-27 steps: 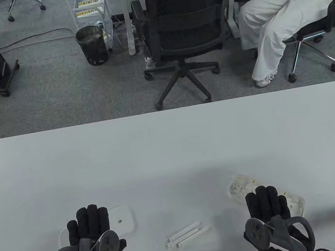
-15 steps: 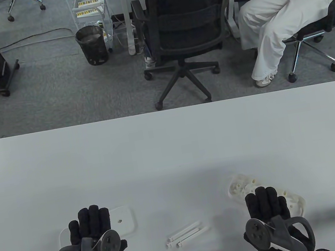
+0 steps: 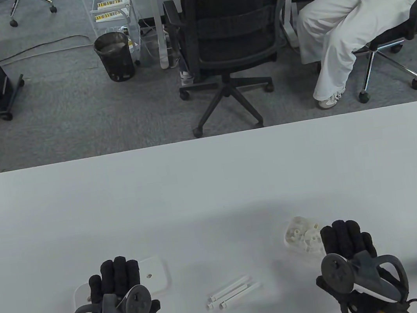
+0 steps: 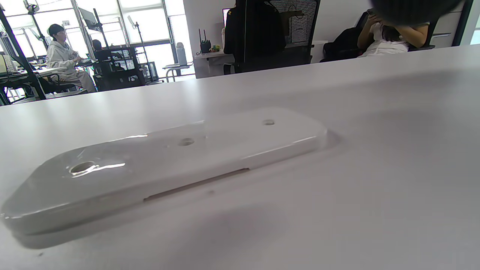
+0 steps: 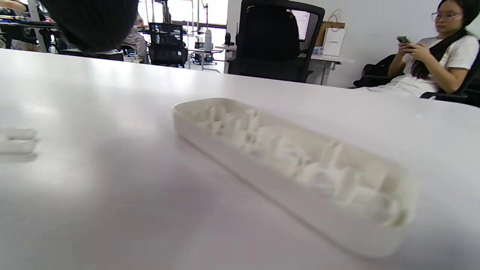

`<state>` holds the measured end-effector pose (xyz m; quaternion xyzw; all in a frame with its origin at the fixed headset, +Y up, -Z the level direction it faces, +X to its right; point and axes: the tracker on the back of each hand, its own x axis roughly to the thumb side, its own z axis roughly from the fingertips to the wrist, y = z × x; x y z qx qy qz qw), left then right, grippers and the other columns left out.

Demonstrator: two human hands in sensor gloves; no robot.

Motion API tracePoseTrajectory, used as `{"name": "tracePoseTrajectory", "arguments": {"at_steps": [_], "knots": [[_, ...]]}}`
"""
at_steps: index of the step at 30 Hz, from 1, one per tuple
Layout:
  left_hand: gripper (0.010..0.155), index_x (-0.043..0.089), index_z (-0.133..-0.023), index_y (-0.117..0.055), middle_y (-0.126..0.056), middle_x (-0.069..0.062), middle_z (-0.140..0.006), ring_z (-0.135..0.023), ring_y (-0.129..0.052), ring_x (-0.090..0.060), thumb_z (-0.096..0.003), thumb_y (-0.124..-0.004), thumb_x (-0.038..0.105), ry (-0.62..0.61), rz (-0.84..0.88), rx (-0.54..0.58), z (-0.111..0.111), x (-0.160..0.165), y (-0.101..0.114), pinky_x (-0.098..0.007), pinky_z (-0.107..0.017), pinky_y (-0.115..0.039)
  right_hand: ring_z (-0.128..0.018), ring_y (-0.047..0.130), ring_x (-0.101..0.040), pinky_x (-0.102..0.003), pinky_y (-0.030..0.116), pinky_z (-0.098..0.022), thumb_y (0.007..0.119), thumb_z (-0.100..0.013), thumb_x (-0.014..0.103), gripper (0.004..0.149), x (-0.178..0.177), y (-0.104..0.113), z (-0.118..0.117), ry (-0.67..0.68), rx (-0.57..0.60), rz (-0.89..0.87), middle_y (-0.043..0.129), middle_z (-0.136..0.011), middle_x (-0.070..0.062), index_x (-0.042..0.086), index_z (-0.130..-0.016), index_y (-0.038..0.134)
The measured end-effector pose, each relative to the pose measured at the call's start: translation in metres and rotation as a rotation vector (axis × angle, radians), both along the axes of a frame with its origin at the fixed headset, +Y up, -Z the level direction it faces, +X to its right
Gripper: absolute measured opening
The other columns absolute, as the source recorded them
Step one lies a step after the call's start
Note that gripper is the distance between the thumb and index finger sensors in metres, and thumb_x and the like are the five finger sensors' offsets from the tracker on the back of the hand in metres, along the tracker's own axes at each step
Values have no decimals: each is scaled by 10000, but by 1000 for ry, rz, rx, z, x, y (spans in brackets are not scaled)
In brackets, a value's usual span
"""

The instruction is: Fit Hanoi Tower parts together into a complete Hanoi Tower

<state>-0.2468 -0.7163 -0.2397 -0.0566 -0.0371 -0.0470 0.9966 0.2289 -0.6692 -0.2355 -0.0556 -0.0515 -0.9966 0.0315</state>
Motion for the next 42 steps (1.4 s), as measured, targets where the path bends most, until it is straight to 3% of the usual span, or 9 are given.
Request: {"name": "tracePoseTrajectory", "arguments": {"at_steps": [4, 8, 23, 33, 42], "knots": [[1003, 145, -1115, -197, -141, -177, -1170, -1086, -158, -485, -395, -665, 662, 1, 5, -6, -1, -1, -2, -639, -735, -218, -973, 38, -529, -667, 226, -715, 770, -344, 529, 1075, 18, 10, -12, -43, -22, 51, 12, -1081, -244, 112, -958, -7], [1001, 146, -1115, -198, -141, -177, -1170, -1085, -159, -486, -395, -665, 662, 5, 19, -6, -1, -3, -1, -639, -735, -218, -973, 36, -529, -667, 226, -716, 771, -335, 541, 1090, 34, 6, -24, -86, -105, 121, 9, -1081, -244, 108, -955, -14], [999, 147, -1115, -200, -144, -175, -1170, -1086, -161, -485, -397, -669, 658, -9, 20, -28, -5, 0, -10, -641, -736, -224, -977, 71, -536, -676, 252, -711, 835, -289, 539, 1181, 77, -60, -43, -164, -354, 96, 29, -1076, -244, 85, -934, -44], [996, 148, -1115, -201, -145, -174, -1171, -1086, -162, -485, -399, -669, 658, -4, 24, -33, -6, -3, -12, -641, -737, -228, -984, 79, -523, -673, 261, -715, 842, -293, 529, 1193, 84, -81, -47, -168, -395, 62, 20, -1073, -223, 134, -902, -105], [993, 155, -1117, -201, -153, -165, -1174, -1089, -164, -477, -400, -670, 657, -4, 41, -52, -8, -7, -18, -642, -736, -232, -1012, 347, -490, -621, 397, -732, 854, -293, 515, 1186, 84, -91, -48, -136, -375, 11, 141, -1080, -231, 131, -915, -80]]}}
